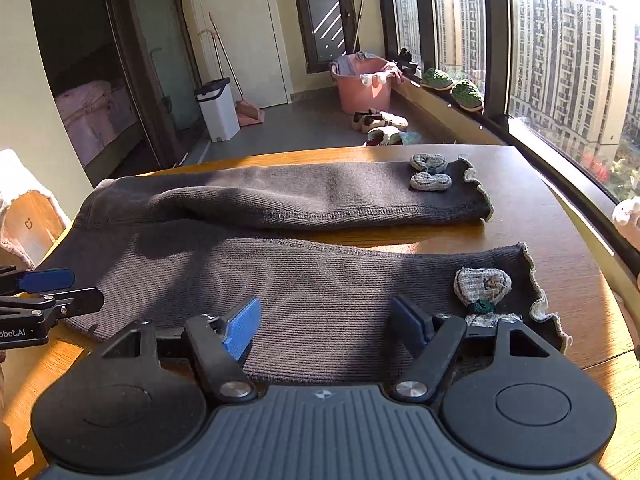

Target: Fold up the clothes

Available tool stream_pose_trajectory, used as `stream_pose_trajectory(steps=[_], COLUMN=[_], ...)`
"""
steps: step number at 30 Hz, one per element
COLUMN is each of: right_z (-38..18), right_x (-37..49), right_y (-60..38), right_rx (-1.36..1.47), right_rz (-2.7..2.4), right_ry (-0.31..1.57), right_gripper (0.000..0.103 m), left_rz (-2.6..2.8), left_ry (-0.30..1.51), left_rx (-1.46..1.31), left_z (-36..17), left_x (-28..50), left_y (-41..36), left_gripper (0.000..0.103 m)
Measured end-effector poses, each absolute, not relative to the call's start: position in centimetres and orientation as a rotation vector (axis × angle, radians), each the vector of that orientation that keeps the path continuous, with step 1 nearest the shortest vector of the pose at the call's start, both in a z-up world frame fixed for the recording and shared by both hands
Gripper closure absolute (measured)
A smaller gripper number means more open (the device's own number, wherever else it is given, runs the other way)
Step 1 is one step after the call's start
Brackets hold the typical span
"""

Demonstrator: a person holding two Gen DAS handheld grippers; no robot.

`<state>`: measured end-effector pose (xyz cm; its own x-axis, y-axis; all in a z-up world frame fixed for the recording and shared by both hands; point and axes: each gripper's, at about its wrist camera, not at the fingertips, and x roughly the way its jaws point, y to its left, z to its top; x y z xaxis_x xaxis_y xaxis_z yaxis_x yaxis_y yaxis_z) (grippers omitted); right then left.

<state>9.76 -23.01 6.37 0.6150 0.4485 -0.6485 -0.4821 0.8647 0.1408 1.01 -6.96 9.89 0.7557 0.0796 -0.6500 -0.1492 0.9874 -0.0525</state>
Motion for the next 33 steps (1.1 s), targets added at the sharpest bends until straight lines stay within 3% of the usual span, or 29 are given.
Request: stream_pose_trajectory(steps=[4,11,16,21,26,33], right_z=[5.8,5.7,5.8,5.7,5.7,5.7], right_x=[7.3,1.3,-0.7,-0.1,0.0,0.3], right_y=[-23.6,-25.3,-26.3,-25.4,-25.6,-25.5], right_rx=[-0.124,-0.16,-0.176,-0.186,-0.174,-0.187], right_rz=[0.575,0.613,0.631,0.625,0.63,0.641], right_ry=[0.697,0.689,0.685,0.687,0.689,0.696], right_gripper=[0.028,0.02,0.02,0.011,0.01,0.009], left_rz=[0.109,0.02,-0.033,0.194,0.376,0.392], left_ry=[0.729,0.777,0.745,0.599,0.699,0.748], left_rx=[-0.096,-0.105,-0.153,-0.147,-0.286,-0.311], left_z=[8.8,9.0,10.3,13.6,12.3,9.9], left_x=[0.4,-4.9,-7.9,-5.0,0.8,3.8], left_y=[-6.8,-8.8,-8.2,-2.3,4.4,5.9], left_gripper=[0.031,0.007,0.007,0.018,0.017,0.013])
